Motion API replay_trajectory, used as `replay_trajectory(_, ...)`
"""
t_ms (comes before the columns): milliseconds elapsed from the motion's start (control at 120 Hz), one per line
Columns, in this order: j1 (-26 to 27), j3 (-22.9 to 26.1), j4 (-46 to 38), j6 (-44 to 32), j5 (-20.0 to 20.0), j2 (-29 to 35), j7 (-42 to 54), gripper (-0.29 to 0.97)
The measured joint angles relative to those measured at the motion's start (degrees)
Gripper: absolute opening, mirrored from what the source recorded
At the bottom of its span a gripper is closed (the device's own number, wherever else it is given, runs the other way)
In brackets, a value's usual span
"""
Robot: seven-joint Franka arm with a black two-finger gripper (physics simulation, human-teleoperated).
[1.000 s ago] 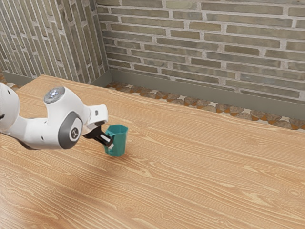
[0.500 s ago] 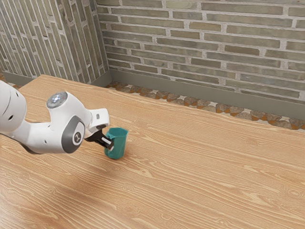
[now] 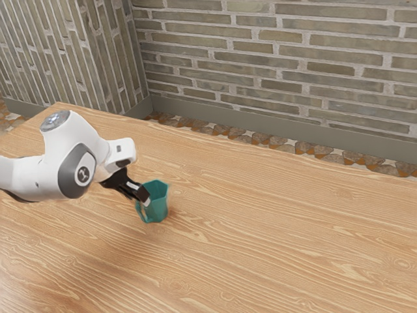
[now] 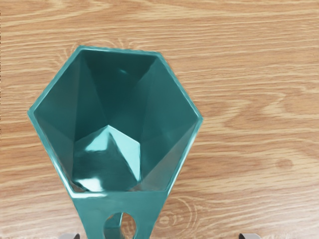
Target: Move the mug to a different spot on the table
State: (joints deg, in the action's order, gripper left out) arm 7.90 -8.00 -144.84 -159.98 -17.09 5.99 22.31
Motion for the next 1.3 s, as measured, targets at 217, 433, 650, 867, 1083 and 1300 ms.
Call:
replay_trajectory(217,-1.09,-0.33,1.85,12.63,2.32,9.82,-0.94,0.5)
replay_trajectory(433,-2.35,-0.36,17.12,27.27,8.55,7.45,-2.97,0.6)
replay_trajectory(650,-3.91,0.01,40.18,41.16,10.96,-4.61,-5.24,0.64)
replay_trajectory(867,-22.18,18.2,64.5,58.87,11.56,-10.09,-6.83,0.65)
replay_trajectory(1083,-25.27,18.75,66.25,69.49,12.8,-8.65,-7.92,0.65)
replay_trajectory(1300,-23.21,18.45,66.79,75.78,12.15,-7.21,-8.66,0.66)
